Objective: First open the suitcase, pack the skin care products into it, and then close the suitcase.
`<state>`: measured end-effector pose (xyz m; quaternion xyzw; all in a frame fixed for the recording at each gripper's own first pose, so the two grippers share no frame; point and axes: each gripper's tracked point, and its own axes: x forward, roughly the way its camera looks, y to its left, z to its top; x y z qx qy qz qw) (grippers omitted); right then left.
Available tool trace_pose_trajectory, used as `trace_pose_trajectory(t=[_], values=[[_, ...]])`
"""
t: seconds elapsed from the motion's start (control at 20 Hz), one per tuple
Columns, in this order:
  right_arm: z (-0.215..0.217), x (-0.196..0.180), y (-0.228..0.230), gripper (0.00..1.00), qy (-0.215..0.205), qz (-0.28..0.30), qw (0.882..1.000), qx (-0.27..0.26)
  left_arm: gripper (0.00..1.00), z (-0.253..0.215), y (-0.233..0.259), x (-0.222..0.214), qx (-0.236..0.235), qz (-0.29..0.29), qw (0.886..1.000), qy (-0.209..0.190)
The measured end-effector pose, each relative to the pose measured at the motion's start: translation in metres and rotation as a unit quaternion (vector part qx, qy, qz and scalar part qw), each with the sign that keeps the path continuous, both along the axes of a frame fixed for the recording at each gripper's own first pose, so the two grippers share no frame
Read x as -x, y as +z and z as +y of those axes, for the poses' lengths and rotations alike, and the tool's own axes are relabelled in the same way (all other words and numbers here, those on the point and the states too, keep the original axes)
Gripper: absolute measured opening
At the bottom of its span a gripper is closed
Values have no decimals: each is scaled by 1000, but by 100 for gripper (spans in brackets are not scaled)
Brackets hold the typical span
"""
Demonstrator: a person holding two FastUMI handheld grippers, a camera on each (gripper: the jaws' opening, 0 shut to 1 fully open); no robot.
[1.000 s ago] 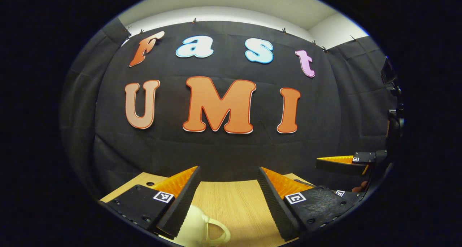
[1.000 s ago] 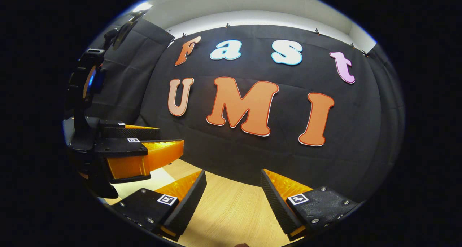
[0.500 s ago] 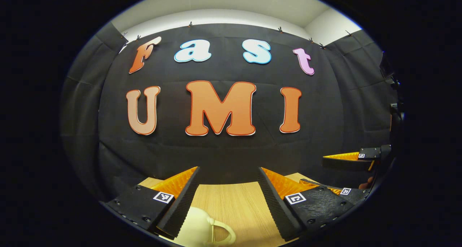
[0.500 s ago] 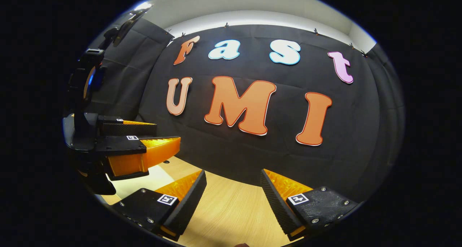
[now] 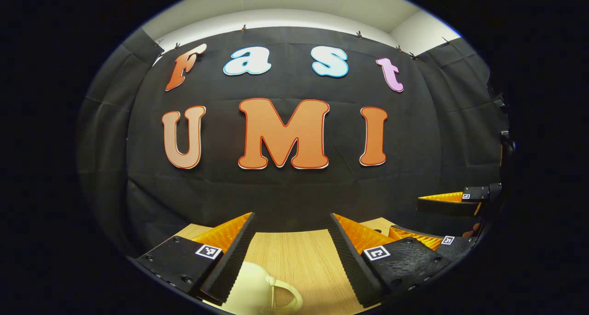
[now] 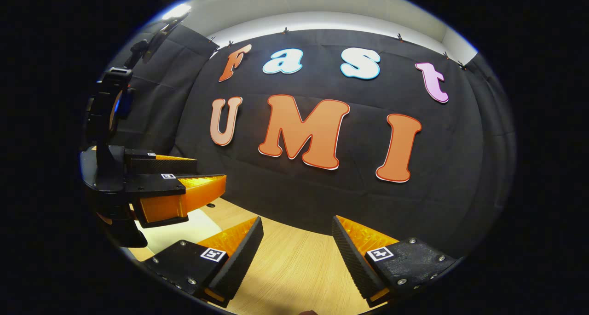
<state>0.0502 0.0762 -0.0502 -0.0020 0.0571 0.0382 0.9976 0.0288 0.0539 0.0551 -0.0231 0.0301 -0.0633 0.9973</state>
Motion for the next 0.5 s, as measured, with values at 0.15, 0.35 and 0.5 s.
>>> trace_pose_trajectory(t=[0.15,0.35,0.5], values=[[1,0,-2,95,0,2,1000,1,96,3,1,-1,6,1,1000,3],[3,0,-3,96,0,2,1000,-8,96,6,-2,-1,7,3,1000,6],[6,-1,-5,96,1,5,1000,-8,96,7,-2,-2,4,4,1000,8]])
